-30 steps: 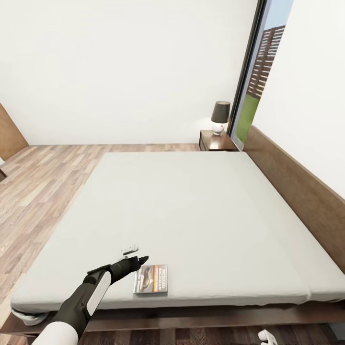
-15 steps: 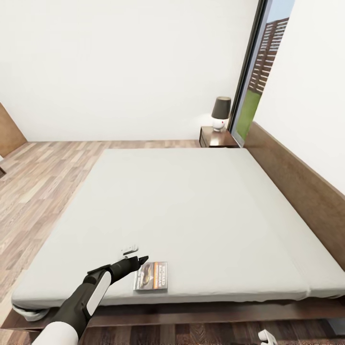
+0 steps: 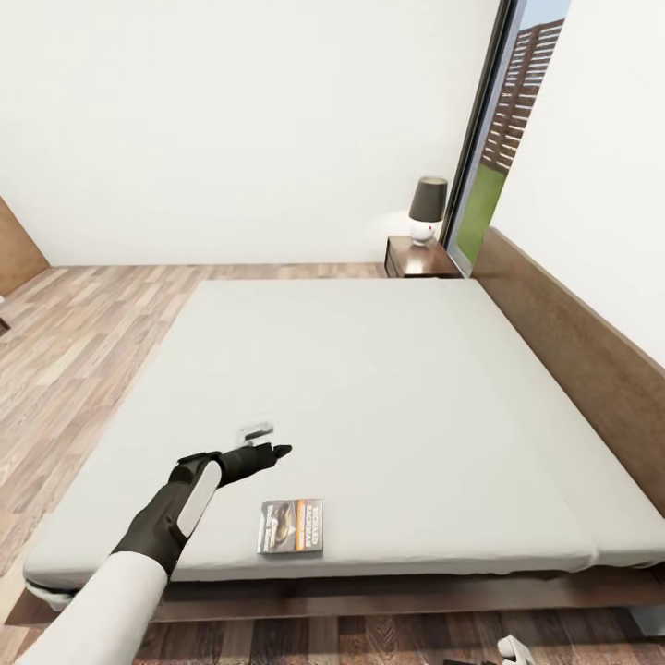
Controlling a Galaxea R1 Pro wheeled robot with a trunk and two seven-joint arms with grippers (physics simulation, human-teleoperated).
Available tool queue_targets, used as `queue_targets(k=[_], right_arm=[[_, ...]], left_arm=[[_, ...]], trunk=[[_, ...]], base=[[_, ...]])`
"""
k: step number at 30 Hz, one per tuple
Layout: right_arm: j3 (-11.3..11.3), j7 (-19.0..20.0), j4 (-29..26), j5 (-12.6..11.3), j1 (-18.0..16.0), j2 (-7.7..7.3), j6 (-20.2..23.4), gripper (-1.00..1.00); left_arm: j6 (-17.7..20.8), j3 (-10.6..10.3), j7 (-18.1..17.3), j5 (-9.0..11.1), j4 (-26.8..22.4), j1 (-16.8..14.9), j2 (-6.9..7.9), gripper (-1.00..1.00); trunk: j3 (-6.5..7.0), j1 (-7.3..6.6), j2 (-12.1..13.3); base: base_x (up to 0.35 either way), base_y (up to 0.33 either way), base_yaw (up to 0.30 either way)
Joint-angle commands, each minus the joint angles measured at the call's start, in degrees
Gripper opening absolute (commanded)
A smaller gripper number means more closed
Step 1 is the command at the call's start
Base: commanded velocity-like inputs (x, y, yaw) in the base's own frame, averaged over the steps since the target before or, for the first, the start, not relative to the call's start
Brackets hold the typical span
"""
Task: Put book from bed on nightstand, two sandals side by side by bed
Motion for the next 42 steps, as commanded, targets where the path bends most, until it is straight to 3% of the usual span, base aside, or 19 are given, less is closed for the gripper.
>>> queue_targets(k=[1, 7, 13, 30, 42], right_arm=[[0.0, 0.1, 0.0, -0.4, 0.0, -0.01, 0.5, 1.00], [0.0, 0.2, 0.0, -0.4, 0.0, -0.01, 0.5, 1.00], [0.0, 0.2, 0.0, -0.4, 0.0, -0.01, 0.5, 1.00], [0.0, 0.2, 0.0, -0.3, 0.0, -0.01, 0.5, 1.00], [0.0, 0.2, 0.0, -0.3, 0.0, -0.01, 0.5, 1.00]], left_arm=[[1.0, -0.1, 0.8, 0.2, -0.1, -1.3, -0.02, 1.00], [2.2, -0.1, 3.5, 0.4, 0.6, -4.2, -0.69, 1.00], [0.9, -0.1, 5.8, 0.4, 6.6, -4.5, -1.09, 1.00], [-1.3, -0.3, 5.8, 0.3, 8.2, -4.6, -1.11, 1.00], [-1.3, -0.4, 5.7, 0.3, 8.2, -4.6, -2.29, 1.00]], trunk=[[-0.19, 0.03, -0.1], [-0.72, 0.03, -0.1], [-1.24, 0.03, -0.1], [-2.62, 0.03, -0.1], [-3.57, 0.03, -0.1]], base=[[0.000, 0.000, 0.000], [0.000, 0.000, 0.000], [0.000, 0.000, 0.000], [0.000, 0.000, 0.000], [0.011, 0.000, 0.000]])
